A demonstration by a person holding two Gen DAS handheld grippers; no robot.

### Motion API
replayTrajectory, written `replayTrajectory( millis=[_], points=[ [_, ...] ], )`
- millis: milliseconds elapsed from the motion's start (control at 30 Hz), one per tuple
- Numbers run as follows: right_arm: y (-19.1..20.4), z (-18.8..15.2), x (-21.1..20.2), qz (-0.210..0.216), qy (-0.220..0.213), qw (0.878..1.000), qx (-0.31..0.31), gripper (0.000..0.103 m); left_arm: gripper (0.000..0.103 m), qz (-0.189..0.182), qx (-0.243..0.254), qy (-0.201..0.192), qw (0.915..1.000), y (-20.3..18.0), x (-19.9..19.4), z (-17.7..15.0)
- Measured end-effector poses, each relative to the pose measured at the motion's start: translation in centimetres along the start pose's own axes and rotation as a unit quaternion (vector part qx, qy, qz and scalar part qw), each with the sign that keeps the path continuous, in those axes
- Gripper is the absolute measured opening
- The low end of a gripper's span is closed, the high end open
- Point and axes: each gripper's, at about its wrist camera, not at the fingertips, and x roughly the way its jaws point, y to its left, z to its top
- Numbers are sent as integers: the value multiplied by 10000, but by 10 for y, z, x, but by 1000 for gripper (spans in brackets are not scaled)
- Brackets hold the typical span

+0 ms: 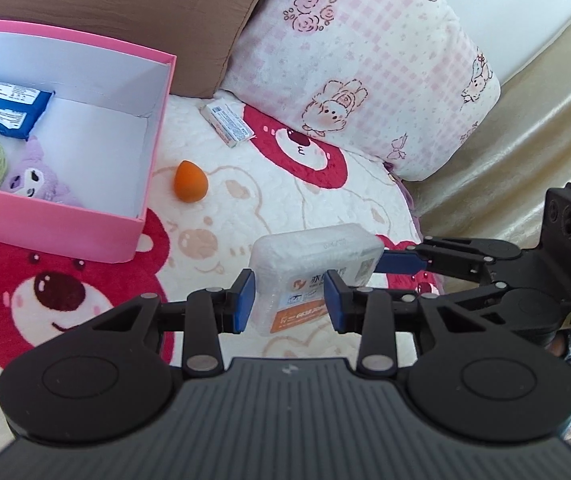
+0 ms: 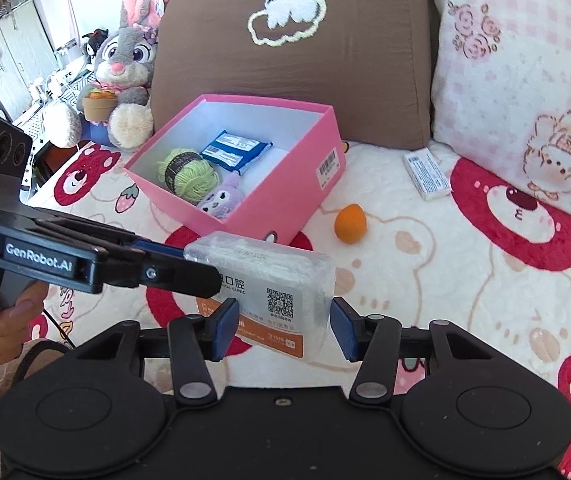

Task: Organize objects
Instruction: 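Lift the clear box with the left tool and carry it over the pink box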

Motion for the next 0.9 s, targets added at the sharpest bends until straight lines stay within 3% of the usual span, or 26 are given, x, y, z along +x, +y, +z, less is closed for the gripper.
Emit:
replayTrajectory(
  millis=[267, 500, 600, 900],
  points=[
    [29, 10, -13, -23, -306, 9990, -333, 51, 37, 113, 77, -202, 9997, 4, -32, 2],
    [54, 40, -23, -39, -718, 9962, -490, 50, 37, 295, 35, -20, 9996, 6, -54, 27],
    [65, 55, -23, -51, -874, 9947, -539, 50, 37, 395, 69, -122, 9991, 10, -63, 37],
    [85, 92, 2, -225, -903, 9940, -571, 50, 37, 401, -222, -305, 9985, 43, -67, 62]
  ],
)
